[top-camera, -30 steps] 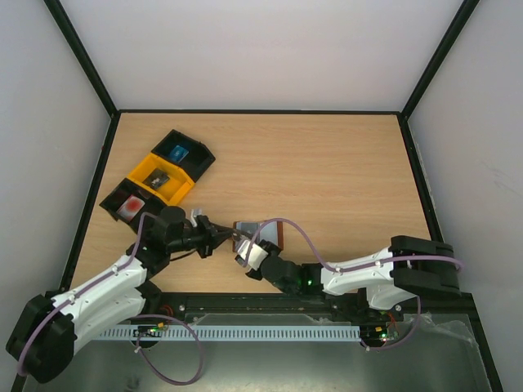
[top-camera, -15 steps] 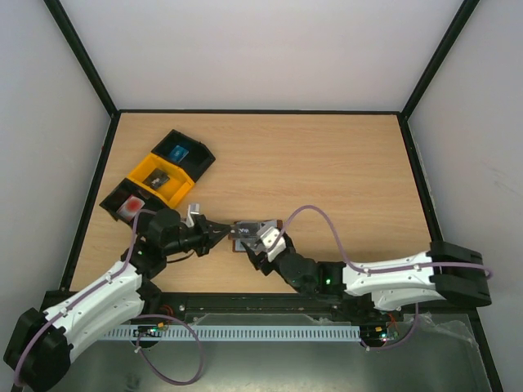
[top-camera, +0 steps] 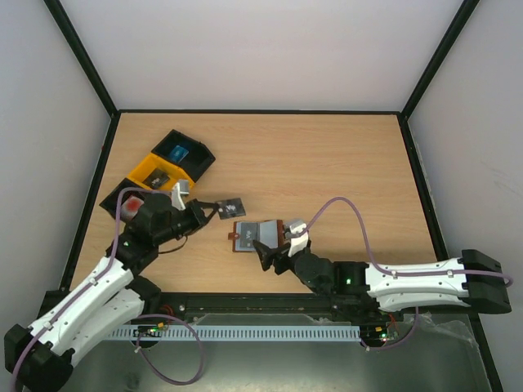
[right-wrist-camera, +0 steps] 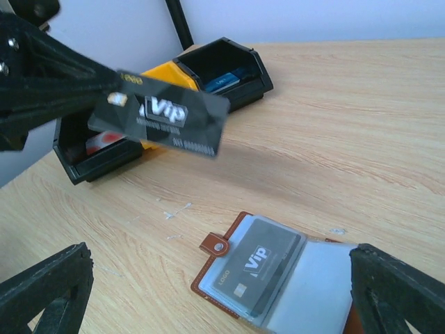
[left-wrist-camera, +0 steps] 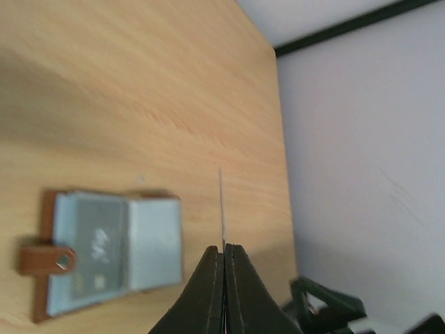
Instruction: Take the credit cards out of the card holder
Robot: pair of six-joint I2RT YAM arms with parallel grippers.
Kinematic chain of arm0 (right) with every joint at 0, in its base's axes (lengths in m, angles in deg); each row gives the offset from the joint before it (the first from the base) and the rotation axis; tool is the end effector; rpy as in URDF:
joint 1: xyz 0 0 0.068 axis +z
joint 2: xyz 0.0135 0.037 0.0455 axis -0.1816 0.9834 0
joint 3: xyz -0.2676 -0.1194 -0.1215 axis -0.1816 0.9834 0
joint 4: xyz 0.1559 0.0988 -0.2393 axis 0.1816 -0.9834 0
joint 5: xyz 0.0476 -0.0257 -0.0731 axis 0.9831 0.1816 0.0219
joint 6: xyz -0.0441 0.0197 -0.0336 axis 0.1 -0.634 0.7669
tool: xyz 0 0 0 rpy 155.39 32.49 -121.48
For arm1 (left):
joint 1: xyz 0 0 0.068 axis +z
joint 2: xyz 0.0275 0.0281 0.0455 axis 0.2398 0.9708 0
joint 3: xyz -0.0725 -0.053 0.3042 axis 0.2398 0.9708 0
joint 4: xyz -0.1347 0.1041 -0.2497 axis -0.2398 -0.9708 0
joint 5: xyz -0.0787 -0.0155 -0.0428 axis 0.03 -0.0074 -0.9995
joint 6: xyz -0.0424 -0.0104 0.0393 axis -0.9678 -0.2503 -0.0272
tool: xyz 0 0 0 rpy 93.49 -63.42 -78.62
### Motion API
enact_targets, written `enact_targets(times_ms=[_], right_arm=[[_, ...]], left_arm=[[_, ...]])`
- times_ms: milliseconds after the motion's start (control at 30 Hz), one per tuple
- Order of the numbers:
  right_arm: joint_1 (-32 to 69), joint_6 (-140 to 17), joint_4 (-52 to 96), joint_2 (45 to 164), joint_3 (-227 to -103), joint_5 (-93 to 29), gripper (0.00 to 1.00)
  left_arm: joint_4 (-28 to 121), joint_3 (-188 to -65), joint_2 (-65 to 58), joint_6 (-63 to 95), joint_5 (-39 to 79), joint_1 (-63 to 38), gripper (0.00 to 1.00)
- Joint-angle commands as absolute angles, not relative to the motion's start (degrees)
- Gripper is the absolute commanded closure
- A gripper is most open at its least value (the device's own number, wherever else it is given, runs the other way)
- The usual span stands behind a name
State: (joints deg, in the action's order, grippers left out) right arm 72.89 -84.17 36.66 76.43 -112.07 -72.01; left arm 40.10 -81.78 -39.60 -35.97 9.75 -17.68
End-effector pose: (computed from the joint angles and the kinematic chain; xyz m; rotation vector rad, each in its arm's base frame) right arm 0.0479 0.2152 0.2360 -0.4887 1.8375 0.8599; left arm 0.1507 -0.1087 0.2753 -0.3291 2.0894 -1.3826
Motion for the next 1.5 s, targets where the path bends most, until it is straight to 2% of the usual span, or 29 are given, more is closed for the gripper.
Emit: enact_targets(times_ms=[0, 467, 700, 900, 1467], right_arm=[[72.8, -88.1, 33.2, 72.8, -110.4, -74.8, 0.02], [67.0, -89.9, 30.7, 70.9, -108.0, -70.7, 0.03], [64.1, -87.4, 28.9, 69.7, -110.0, -70.0, 0.02], [63.9, -88.1, 28.4, 69.4, -111.1, -69.2, 0.03], [63.7, -83.7, 25.6, 66.9, -112.9, -72.2, 0.02]], left_arm=[[29.3, -88.0, -39.0, -24.2, 17.6, -13.0, 0.97], [22.4, -96.8, -27.8, -15.2, 15.2, 13.6, 0.97], [22.9, -100.2, -20.2, -13.1, 9.7, 27.4, 0.97], [27.7, -101.3, -12.9, -10.8, 10.2, 31.3, 0.97], [30.4, -110.2, 3.4, -9.7, 14.0, 32.5, 0.97]])
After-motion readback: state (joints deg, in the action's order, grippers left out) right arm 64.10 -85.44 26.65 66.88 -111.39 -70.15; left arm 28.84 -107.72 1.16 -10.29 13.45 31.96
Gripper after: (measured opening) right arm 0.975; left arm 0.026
